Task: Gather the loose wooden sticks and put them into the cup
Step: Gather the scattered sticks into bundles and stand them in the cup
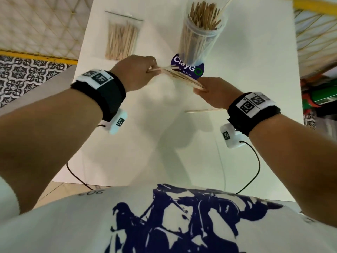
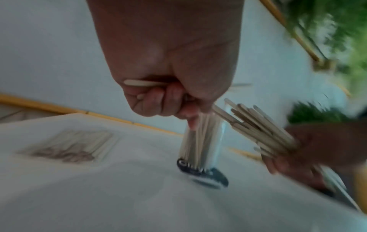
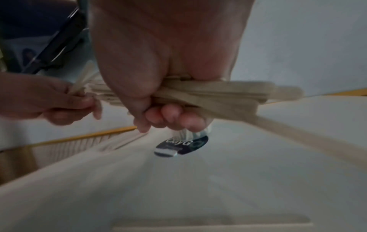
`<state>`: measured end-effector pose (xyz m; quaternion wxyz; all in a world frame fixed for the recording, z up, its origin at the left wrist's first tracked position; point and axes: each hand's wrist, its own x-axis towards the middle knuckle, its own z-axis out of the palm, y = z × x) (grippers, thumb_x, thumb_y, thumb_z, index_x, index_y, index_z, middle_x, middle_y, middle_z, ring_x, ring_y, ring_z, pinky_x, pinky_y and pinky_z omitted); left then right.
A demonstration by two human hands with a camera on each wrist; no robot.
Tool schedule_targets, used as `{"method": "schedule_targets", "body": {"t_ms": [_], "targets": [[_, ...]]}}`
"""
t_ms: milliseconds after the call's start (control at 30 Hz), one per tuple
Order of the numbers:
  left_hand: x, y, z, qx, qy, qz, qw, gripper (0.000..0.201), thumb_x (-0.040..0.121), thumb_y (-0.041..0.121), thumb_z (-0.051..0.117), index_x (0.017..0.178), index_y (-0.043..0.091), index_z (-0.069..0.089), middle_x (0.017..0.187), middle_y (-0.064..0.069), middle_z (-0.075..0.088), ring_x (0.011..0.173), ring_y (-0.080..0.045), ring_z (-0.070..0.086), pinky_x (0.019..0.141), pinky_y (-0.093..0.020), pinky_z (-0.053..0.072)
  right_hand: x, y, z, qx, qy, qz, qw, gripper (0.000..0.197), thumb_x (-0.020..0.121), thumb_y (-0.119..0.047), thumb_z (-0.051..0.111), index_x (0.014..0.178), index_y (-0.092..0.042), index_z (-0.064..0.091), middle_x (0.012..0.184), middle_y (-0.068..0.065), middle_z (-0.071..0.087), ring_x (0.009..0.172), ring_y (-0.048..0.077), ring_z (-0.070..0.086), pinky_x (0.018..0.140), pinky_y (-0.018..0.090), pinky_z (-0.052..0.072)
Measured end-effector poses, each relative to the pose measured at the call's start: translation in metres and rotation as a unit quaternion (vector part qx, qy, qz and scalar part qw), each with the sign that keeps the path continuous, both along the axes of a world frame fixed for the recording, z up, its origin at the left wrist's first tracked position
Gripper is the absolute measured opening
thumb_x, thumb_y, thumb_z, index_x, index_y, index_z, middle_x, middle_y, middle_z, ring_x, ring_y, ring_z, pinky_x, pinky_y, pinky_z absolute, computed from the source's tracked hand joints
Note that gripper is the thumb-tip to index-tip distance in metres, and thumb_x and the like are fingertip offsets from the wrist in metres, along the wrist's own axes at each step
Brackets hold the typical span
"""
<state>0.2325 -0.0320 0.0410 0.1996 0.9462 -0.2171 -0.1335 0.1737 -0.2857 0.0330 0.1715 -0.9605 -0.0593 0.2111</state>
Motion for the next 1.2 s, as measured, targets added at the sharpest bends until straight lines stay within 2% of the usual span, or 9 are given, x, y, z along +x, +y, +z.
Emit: {"method": "schedule_targets", "body": {"t_ms": [133,233,367,533,600,667,800,967,1200], "targets": [[-0.013,-0.019,0.02,-0.347,0.173,0.245,0.889,0.041,0.1,0.045,0.036,0.08,0.02,0.062,0.06,0.003,0.053,0.048,-0.011,0.047,0.051,-0.024,0.037,-0.013,0.007,0.027,0.249,0.022,-0.221,0.943,0.013,0.094,-0.024,0.054,0.091,-0.012,0.055,0.063,0.002,0.057,0.048,0.015,0.051,0.053,0.027,0.044],[-0.029,-0.053,0.036,-0.467,0.274,0.253,0.802,0.048,0.101,0.047,0.027,0.1,0.017,0.064,0.085,0.0,0.071,0.079,-0.011,0.067,0.066,-0.025,0.045,-0.013,0.027,0.048,0.435,0.048,-0.277,0.856,0.002,0.094,-0.013,0.056,0.094,-0.01,0.056,0.07,0.007,0.068,0.058,0.022,0.066,0.063,0.036,0.053],[-0.039,-0.088,0.051,-0.415,0.239,0.181,0.859,0.056,0.098,0.055,0.021,0.125,0.021,0.057,0.107,-0.004,0.069,0.093,-0.016,0.064,0.077,-0.029,0.051,-0.017,0.052,0.071,0.526,0.054,-0.261,0.808,0.013,0.091,-0.01,0.056,0.102,-0.005,0.062,0.075,0.01,0.068,0.073,0.028,0.069,0.08,0.047,0.056],[-0.036,-0.106,0.043,-0.341,0.211,0.086,0.912,0.057,0.095,0.061,0.018,0.089,0.021,0.059,0.071,0.003,0.059,0.069,0.002,0.063,0.082,-0.021,0.049,-0.033,0.034,0.069,0.531,0.08,-0.315,0.783,0.01,0.095,-0.008,0.05,0.086,-0.008,0.055,0.061,0.006,0.049,0.048,0.016,0.042,0.053,0.031,0.042],[-0.039,-0.115,0.025,-0.346,0.254,0.067,0.901,0.06,0.096,0.06,0.017,0.091,0.019,0.06,0.09,0.002,0.064,0.087,0.008,0.06,0.091,-0.017,0.04,-0.041,0.01,0.059,0.477,0.067,-0.344,0.806,0.012,0.097,-0.015,0.049,0.09,-0.011,0.057,0.062,0.003,0.043,0.048,0.014,0.036,0.049,0.027,0.035],[-0.046,-0.123,-0.005,-0.294,0.262,0.091,0.915,0.069,0.095,0.061,0.019,0.121,0.01,0.058,0.126,-0.009,0.06,0.122,-0.018,0.053,0.103,-0.032,0.037,-0.053,-0.016,0.047,0.434,0.047,-0.403,0.804,0.016,0.097,-0.015,0.046,0.092,-0.013,0.061,0.062,0.002,0.041,0.047,0.012,0.035,0.047,0.026,0.032],[-0.064,-0.136,-0.062,0.004,0.104,0.009,0.995,0.054,0.092,0.051,0.047,0.122,0.008,0.058,0.121,-0.019,0.057,0.114,-0.037,0.051,0.095,-0.039,0.042,-0.072,-0.055,0.022,0.388,0.055,-0.5,0.772,0.013,0.096,-0.015,0.049,0.091,-0.013,0.06,0.061,0.0,0.042,0.045,0.012,0.034,0.043,0.023,0.031],[-0.072,-0.143,-0.076,0.125,-0.021,-0.156,0.98,0.031,0.092,0.028,0.055,0.112,0.005,0.061,0.113,-0.014,0.051,0.107,-0.033,0.05,0.083,-0.043,0.047,-0.084,-0.071,0.0,0.409,0.076,-0.544,0.728,0.013,0.096,-0.018,0.047,0.098,-0.012,0.058,0.062,0.0,0.041,0.047,0.012,0.033,0.045,0.024,0.03],[-0.068,-0.128,-0.07,0.222,-0.078,-0.158,0.959,0.031,0.089,0.007,0.044,0.118,0.001,0.047,0.119,-0.017,0.051,0.109,-0.035,0.051,0.079,-0.041,0.045,-0.083,-0.072,-0.004,0.421,0.077,-0.515,0.742,0.012,0.096,-0.022,0.049,0.093,-0.015,0.057,0.06,-0.001,0.038,0.047,0.014,0.032,0.045,0.025,0.031]]}}
